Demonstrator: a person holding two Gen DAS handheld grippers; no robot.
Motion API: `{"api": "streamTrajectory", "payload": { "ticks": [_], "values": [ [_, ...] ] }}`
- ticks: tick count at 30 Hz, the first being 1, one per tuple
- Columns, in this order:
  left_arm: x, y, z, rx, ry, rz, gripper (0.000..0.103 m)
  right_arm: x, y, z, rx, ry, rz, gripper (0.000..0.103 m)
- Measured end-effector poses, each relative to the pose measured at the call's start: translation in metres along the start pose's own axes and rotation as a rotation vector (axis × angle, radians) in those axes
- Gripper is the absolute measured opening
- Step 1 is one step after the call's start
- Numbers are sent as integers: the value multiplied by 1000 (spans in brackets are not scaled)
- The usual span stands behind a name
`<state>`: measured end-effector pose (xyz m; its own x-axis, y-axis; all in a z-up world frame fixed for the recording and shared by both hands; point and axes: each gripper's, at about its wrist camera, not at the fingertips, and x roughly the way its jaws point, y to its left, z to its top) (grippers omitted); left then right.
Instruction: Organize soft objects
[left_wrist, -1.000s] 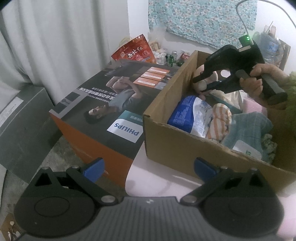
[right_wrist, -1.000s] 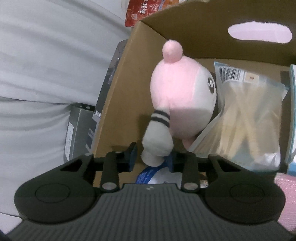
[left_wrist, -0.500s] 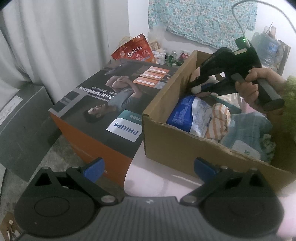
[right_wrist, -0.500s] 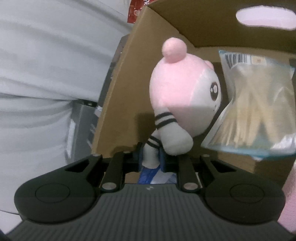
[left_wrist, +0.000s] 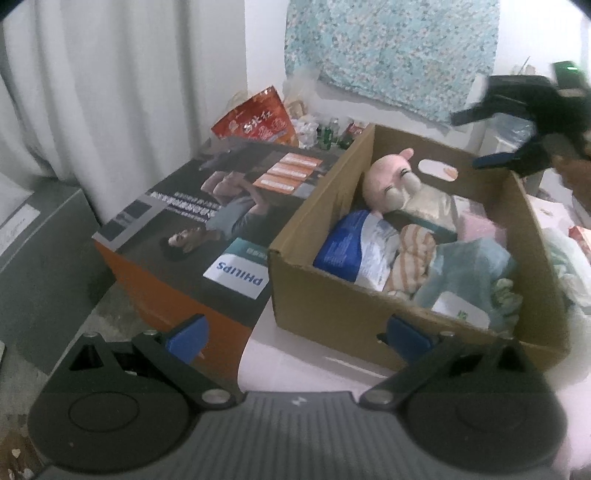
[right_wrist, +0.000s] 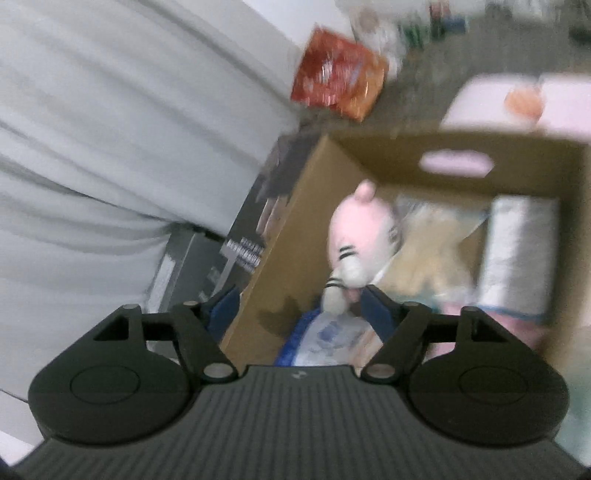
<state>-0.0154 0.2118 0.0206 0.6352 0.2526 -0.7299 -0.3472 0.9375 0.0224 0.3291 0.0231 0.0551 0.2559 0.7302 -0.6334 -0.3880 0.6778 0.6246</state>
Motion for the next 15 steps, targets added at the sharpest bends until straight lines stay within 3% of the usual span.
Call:
{"api": "streamTrajectory", "payload": {
  "ticks": [5, 7, 9, 15],
  "values": [
    [-18, -6, 0, 15, -30, -13, 103, -80, 20, -43, -250, -154, -322, 89],
    [-24, -10, -1, 26, -36, -26, 103, -102, 28, -76, -340, -203, -438, 101],
    [-29, -16, -2, 42, -36, -41, 103, -120, 29, -112, -405, -240, -506, 102],
    [-44, -44, -9, 109, -34, -89, 103, -142, 16, -200, -320, -293, -679, 102]
  ]
}}
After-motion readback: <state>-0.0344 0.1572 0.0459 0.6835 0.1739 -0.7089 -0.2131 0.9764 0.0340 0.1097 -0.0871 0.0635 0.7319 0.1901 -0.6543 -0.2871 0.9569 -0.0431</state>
